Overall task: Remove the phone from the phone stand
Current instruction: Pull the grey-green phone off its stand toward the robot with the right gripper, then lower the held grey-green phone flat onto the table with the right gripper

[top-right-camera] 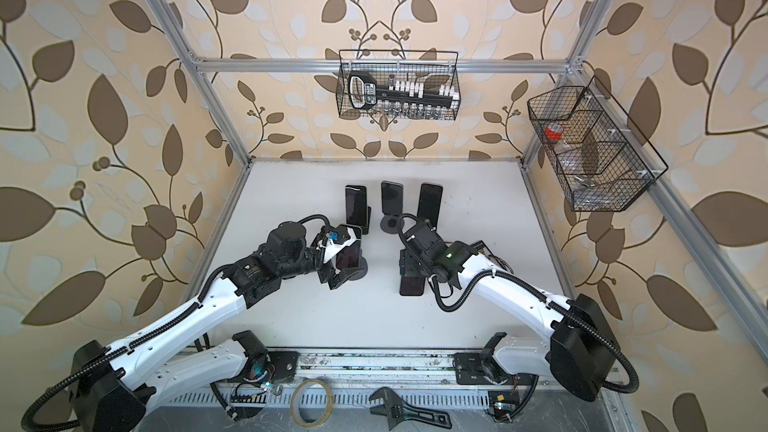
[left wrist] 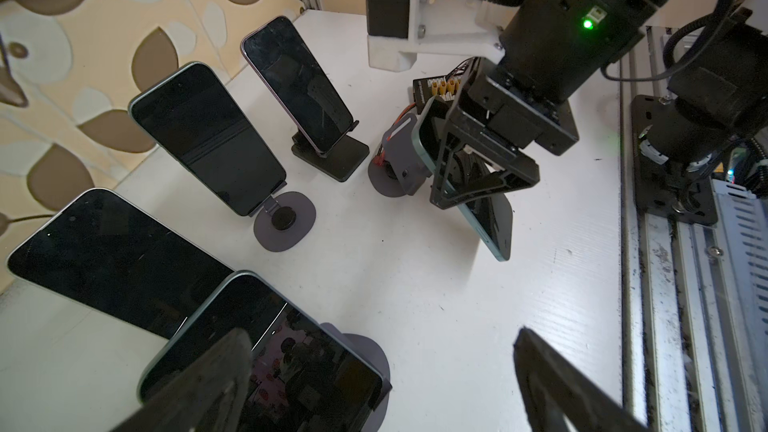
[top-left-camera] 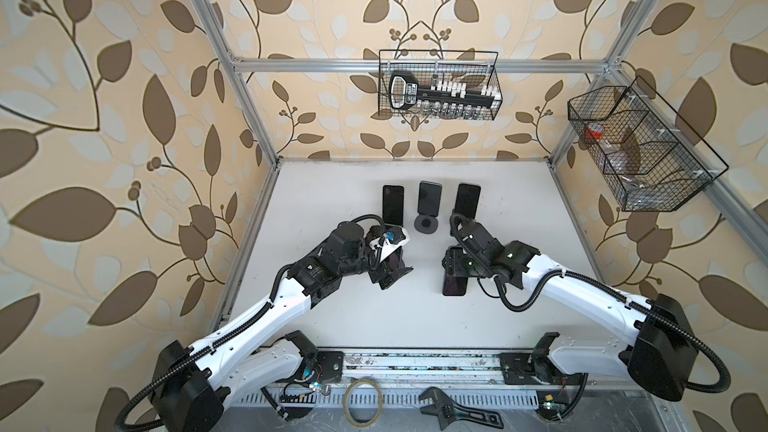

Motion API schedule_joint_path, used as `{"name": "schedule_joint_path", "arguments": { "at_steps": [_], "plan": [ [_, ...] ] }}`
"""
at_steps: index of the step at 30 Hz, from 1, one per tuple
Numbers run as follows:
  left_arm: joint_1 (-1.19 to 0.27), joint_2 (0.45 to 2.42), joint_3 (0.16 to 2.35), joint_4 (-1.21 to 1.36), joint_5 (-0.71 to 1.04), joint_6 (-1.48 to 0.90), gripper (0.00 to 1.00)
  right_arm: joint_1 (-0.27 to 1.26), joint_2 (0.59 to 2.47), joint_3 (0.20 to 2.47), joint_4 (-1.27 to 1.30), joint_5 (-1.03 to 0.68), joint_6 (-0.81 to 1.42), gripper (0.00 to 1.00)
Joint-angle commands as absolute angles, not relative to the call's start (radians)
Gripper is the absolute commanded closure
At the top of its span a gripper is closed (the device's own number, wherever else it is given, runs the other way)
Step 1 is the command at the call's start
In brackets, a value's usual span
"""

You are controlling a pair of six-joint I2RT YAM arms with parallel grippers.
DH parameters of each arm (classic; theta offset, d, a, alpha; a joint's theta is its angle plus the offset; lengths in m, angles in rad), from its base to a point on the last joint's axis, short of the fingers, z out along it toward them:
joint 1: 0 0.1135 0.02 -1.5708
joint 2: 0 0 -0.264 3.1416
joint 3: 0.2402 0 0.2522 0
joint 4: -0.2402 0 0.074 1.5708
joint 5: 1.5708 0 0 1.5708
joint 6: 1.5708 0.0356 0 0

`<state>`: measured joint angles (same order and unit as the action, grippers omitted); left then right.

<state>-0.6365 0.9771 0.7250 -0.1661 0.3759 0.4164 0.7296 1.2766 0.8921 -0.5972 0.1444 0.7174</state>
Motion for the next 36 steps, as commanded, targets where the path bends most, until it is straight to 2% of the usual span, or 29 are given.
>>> {"name": "schedule_joint_path", "arguments": {
  "at_steps": [1,36],
  "plan": [
    [-0.649,0.965,0.747,-0.164,0.376,0.422,0.02,0.740,1.263,0.891,-0.615,0.131,0.738,0.40],
    [-0.668,0.979,0.749,-0.175,0.359,0.432,0.02,0.772,1.301,0.880,-0.737,0.057,0.696,0.40]
  ]
}}
